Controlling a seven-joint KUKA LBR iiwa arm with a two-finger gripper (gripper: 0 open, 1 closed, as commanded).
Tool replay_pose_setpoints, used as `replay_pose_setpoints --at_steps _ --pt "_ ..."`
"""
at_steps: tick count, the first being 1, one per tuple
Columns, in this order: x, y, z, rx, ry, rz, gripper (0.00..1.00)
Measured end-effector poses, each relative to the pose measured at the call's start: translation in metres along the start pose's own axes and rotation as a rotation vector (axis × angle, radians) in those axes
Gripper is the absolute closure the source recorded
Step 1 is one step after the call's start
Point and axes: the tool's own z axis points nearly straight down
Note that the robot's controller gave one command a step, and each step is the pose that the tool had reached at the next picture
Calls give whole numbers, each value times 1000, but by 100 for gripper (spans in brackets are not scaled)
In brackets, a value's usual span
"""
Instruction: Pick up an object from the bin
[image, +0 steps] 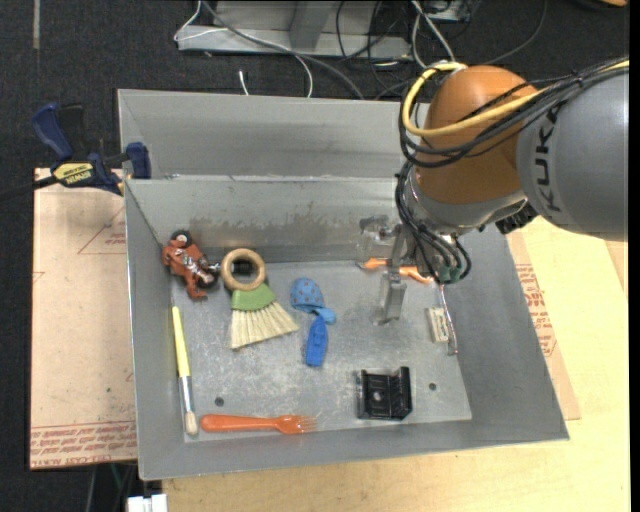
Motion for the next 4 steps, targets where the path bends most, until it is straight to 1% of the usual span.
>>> replay_pose_setpoints --at_steps 1,2,3,4 --pt "-1 0 -3 0 -7 1 0" --pt "-5 19 46 0 -9 -154 0" --pt "-13 33 62 3 -13 -599 0" --pt "-5 46 79 0 -8 -660 0"
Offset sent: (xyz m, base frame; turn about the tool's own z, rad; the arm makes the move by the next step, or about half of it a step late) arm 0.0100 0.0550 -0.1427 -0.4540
